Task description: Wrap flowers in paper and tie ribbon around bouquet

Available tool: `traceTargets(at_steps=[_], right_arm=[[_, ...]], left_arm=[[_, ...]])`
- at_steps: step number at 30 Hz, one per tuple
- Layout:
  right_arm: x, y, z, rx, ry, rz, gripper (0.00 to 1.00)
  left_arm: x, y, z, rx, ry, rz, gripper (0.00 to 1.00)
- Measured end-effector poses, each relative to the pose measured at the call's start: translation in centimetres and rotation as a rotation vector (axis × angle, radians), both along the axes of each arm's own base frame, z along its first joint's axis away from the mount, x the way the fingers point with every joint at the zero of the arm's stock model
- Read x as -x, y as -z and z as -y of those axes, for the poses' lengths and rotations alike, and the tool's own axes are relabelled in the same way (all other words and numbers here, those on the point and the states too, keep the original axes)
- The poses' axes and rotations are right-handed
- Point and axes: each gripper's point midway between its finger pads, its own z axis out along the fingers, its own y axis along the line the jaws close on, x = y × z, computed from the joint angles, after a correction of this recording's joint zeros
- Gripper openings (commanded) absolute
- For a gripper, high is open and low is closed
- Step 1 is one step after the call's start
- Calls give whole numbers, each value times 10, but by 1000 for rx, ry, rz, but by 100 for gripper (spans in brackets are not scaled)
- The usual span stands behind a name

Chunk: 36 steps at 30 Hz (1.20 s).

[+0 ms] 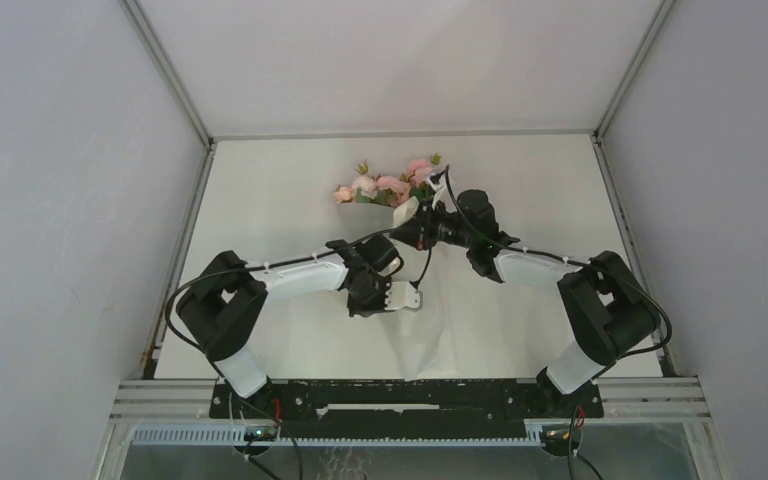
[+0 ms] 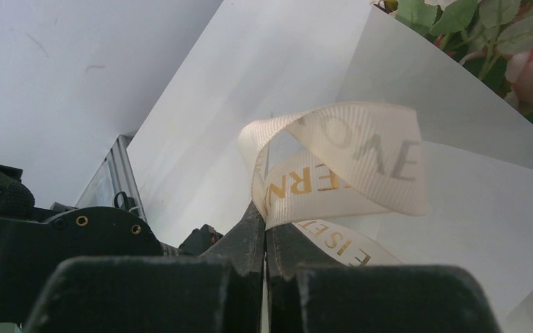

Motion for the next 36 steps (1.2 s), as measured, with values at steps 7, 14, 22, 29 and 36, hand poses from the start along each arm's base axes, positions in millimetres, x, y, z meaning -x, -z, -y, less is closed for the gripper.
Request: traceTargets(at_steps=[7,14,22,29,36], right_arm=[[-4,2,15,20,38,-36,0],[-10,-7,42,55,118,-55,0],[-10,-18,67,78,183,-59,0],[-9,-1,109,95,278,-155,0],[13,61,169,66,392,-390,0]], left_arm=[[-1,-10,-25,22,-101,-51,0],[-45,-46,-79,134,-404,-13,0],[-57,-40,-141,64,-628,37,0],[-68,-26,-216,-116,-816,183,0],[-63,-13,-313,-344,-1013,340,0]])
